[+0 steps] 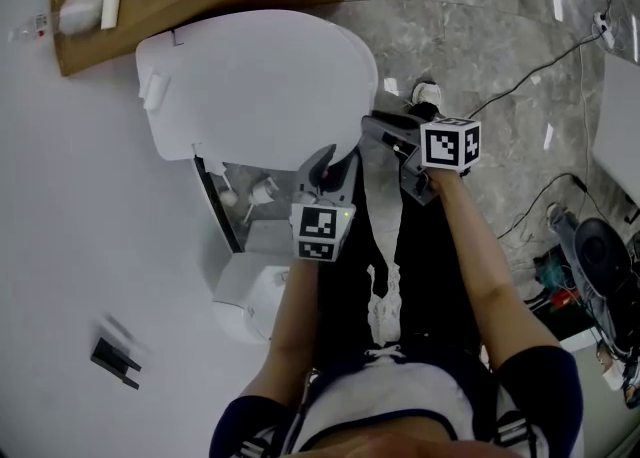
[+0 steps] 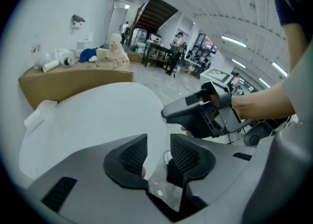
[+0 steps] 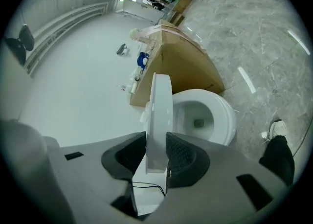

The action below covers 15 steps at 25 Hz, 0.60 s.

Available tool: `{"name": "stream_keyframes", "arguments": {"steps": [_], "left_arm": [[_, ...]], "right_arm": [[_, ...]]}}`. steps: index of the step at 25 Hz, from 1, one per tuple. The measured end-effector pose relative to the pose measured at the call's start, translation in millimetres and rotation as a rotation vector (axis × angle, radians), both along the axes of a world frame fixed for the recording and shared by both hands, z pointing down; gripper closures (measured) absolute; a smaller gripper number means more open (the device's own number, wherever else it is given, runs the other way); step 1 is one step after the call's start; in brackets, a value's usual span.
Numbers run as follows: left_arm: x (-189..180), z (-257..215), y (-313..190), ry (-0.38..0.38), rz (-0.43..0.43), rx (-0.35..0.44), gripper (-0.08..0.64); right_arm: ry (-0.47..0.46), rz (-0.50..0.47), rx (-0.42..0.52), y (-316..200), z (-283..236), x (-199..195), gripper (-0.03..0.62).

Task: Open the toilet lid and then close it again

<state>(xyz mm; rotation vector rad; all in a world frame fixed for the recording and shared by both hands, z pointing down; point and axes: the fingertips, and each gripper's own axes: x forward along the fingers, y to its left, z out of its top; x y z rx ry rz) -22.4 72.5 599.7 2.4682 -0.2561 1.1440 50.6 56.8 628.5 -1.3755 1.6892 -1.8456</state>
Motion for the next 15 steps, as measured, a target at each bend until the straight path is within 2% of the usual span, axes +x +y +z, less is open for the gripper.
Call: {"name": "stream_keyframes", "arguments": {"steps": [4, 6, 8, 10, 15], "left_arm": [[-16.2, -4.1, 0.2, -0.098, 0.075, 0.222, 0.329], [-20.1, -8.6, -2.1, -0.137, 0.119, 0.353, 0.314], [-20.5, -12.7, -4.8, -0.156, 0.148, 0.451, 0.300], [-21.7, -12.5, -6.5, -0.168, 0.165, 0.508, 0.291], [-23.6, -7.6, -17.6, -0.190, 0.158, 0.551, 0.288]], "right_arm": [[0.012, -0.015, 0.041, -5.6, -23.9, -7.9, 0.468], [0.018, -0.026, 0.061, -8.1, -35.0, -11.3, 0.469], [0.030, -0.034, 0.077, -10.8, -45.1, -13.8, 0.469], [0.039, -0.037, 0.091, -13.4, -53.5, -17.2, 0.471], [0.038, -0.024, 0.124, -22.7, -68.3, -24.2, 0.476]]}}
